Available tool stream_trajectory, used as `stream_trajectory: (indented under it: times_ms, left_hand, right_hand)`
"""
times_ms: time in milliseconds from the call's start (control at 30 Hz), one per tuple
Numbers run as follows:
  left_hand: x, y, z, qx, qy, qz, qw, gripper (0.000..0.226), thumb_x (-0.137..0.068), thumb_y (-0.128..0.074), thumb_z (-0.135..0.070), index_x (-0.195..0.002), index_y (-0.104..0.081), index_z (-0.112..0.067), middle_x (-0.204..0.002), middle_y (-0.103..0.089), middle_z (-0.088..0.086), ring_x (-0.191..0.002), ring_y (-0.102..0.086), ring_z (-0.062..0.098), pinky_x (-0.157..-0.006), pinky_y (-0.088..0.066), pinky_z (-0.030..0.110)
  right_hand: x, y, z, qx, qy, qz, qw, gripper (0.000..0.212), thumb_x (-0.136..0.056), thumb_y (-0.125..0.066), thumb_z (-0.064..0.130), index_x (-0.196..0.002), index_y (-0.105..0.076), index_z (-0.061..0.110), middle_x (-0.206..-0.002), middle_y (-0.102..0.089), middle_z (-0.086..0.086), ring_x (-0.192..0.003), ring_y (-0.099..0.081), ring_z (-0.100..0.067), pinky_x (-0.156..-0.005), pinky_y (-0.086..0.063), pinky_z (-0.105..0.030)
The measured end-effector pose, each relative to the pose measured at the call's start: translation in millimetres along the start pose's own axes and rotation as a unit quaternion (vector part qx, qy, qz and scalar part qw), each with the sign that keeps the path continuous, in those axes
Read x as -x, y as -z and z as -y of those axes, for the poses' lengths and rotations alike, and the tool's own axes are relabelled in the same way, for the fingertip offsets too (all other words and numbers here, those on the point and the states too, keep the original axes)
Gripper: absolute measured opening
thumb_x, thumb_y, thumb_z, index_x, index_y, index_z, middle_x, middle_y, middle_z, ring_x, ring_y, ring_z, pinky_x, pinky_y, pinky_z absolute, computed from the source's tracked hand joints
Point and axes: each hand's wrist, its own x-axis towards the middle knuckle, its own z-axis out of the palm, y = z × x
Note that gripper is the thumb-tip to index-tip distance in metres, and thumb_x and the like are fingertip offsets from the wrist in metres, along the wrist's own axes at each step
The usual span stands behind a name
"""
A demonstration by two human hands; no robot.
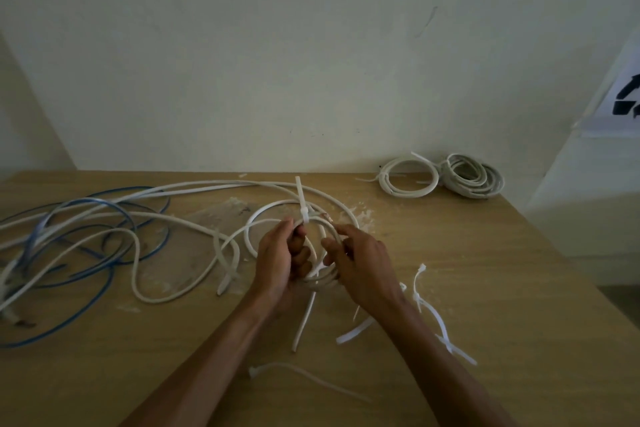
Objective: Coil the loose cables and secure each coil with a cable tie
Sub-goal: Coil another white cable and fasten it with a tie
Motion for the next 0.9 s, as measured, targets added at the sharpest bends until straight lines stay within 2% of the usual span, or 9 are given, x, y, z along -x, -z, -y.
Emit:
stream_trajectory:
  times_ms: [100,233,300,367,433,533,667,800,900]
  left_hand:
    - [-3,-1,-1,0.071,0.009,0.024,0.997,0.041,-0.109,-0.034,-0.027,-0.079,-0.054,-0.009,-0.056,-0.027,-0.003,-0.043,-0.024,0.009,-0.042,-0.020,0.024]
    - [-6,2,0,0.145,0.025,0.032,0.989,0.037,-0.110,-0.032,-0.028,-0.084,-0.051,-0.010,-0.056,-0.029,-0.005,-0.044,-0.026,0.008,-0.042,-0.026,0.022]
    - [-8,3,0,0.179,0.046,0.025,0.982,0.038,-0.110,-0.032,-0.032,-0.085,-0.052,-0.011,-0.057,-0.029,-0.005,-0.045,-0.029,0.008,-0.043,-0.032,0.022]
    - [-9,3,1,0.180,0.053,0.016,0.982,0.039,-0.110,-0.033,-0.034,-0.086,-0.054,-0.012,-0.059,-0.033,-0.003,-0.050,-0.035,0.011,-0.053,-0.039,0.027]
    - [-9,2,2,0.135,0.036,0.013,0.990,0.038,-0.110,-0.033,-0.033,-0.086,-0.054,-0.012,-0.061,-0.038,-0.001,-0.055,-0.039,0.015,-0.062,-0.040,0.032]
    - [-11,-1,-1,0.043,-0.007,0.015,0.999,0.036,-0.110,-0.032,-0.026,-0.087,-0.053,-0.010,-0.063,-0.043,0.001,-0.058,-0.045,0.017,-0.066,-0.044,0.036]
    - [-14,-5,-4,-0.087,-0.031,0.020,0.996,0.034,-0.110,-0.036,-0.026,-0.106,-0.065,-0.008,-0.071,-0.057,0.005,-0.069,-0.062,0.019,-0.079,-0.055,0.041]
    - [-10,-11,-6,-0.165,-0.024,0.065,0.984,0.032,-0.110,-0.037,-0.024,-0.114,-0.067,-0.015,-0.088,-0.077,0.009,-0.090,-0.075,0.023,-0.079,-0.058,0.033]
    - [-17,-23,-6,-0.204,-0.019,0.085,0.975,0.030,-0.110,-0.038,-0.021,-0.116,-0.066,-0.013,-0.094,-0.078,0.009,-0.090,-0.076,0.019,-0.073,-0.060,0.027]
  right_hand:
    - [-5,20,3,-0.141,-0.067,0.006,0.988,0.016,-0.092,-0.071,0.022,-0.108,-0.071,0.016,-0.080,-0.076,0.000,-0.069,-0.073,-0.011,-0.063,-0.060,-0.026]
    - [-5,30,-2,-0.197,-0.110,0.119,0.967,0.025,-0.093,-0.071,0.015,-0.118,-0.069,0.018,-0.090,-0.078,-0.009,-0.083,-0.076,-0.022,-0.070,-0.062,-0.030]
    - [-5,30,-1,-0.273,-0.134,0.118,0.945,0.020,-0.095,-0.067,0.012,-0.115,-0.069,0.008,-0.091,-0.077,-0.016,-0.087,-0.076,-0.029,-0.072,-0.062,-0.032]
    - [-7,30,0,-0.322,-0.147,0.085,0.931,0.018,-0.096,-0.065,0.008,-0.112,-0.069,0.002,-0.093,-0.076,-0.021,-0.088,-0.075,-0.034,-0.072,-0.063,-0.034]
    - [-6,31,0,-0.339,-0.145,0.066,0.927,0.019,-0.095,-0.066,0.007,-0.113,-0.069,-0.001,-0.095,-0.075,-0.022,-0.091,-0.074,-0.038,-0.073,-0.063,-0.036]
    - [-5,32,-1,-0.346,-0.134,0.031,0.928,0.024,-0.089,-0.073,0.007,-0.112,-0.070,0.002,-0.094,-0.076,-0.020,-0.088,-0.075,-0.034,-0.071,-0.062,-0.035]
    - [-11,40,-9,-0.333,-0.150,-0.069,0.928,0.029,-0.080,-0.083,0.009,-0.107,-0.072,0.003,-0.091,-0.077,-0.014,-0.086,-0.076,-0.027,-0.076,-0.063,-0.034]
    - [-11,39,-13,-0.258,-0.127,-0.103,0.952,0.021,-0.079,-0.085,0.018,-0.098,-0.075,0.020,-0.087,-0.079,0.000,-0.081,-0.076,-0.013,-0.070,-0.062,-0.027]
    - [-19,40,-30,-0.234,-0.134,-0.143,0.952,0.019,-0.082,-0.081,0.005,-0.097,-0.076,0.015,-0.083,-0.078,-0.001,-0.075,-0.076,-0.015,-0.062,-0.060,-0.026]
